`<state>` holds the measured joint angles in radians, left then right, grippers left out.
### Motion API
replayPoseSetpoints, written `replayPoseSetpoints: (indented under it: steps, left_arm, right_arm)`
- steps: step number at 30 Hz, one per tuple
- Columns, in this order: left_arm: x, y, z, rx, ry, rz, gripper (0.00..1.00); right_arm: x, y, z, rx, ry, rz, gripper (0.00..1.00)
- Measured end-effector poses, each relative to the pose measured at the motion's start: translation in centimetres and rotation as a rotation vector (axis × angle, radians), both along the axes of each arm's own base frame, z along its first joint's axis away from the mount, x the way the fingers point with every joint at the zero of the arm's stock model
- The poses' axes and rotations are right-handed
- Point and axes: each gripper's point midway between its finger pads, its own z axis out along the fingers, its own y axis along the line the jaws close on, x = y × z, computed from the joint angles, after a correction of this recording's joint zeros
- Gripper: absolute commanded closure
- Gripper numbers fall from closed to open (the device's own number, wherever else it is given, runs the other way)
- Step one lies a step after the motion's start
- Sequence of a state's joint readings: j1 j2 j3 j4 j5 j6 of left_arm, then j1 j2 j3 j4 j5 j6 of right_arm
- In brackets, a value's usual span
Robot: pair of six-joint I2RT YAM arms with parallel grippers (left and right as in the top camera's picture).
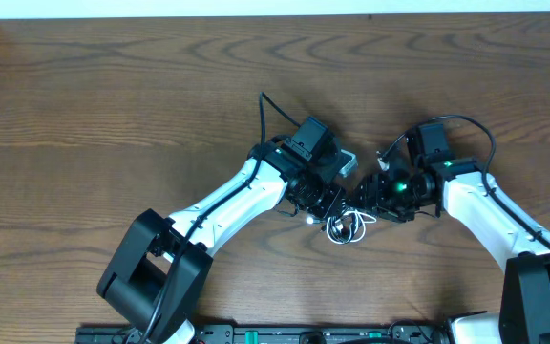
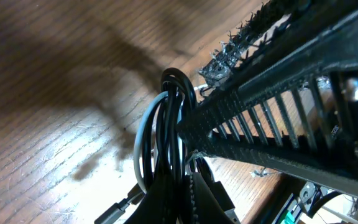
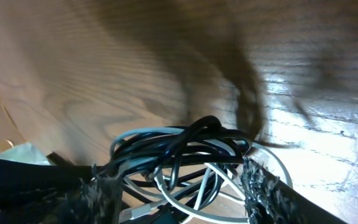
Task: Untangle cables
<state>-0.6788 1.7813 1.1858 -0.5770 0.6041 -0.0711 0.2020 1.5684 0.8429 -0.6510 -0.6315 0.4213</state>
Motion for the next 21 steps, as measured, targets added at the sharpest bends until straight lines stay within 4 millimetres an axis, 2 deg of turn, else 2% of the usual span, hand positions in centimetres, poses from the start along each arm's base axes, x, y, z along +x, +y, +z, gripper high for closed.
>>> replayPoseSetpoints:
  steps: [12, 13, 18, 21]
  left_arm:
    - [-0.1, -0.1, 0.1, -0.01, 0.005, -0.004, 0.92]
    - [-0.1, -0.1, 0.1, -0.01, 0.005, -0.004, 0.92]
    - [-0.2, -0.2, 0.2, -0.016, 0.009, -0.006, 0.92]
    - [-0.2, -0.2, 0.2, -0.017, 0.009, -0.007, 0.92]
  right_arm:
    - [-0.9, -1.5, -1.1, -0.108, 0.041, -0.011, 0.45]
    - [-0.9, -1.5, -1.2, -0.111, 0.041, -0.012, 0.5]
    - [-1.0, -1.7, -1.3, -0.123, 0.045, -0.018, 0.84]
    - [-1.3, -2.0, -1.4, -0.141, 0.06, -0.022, 0.98]
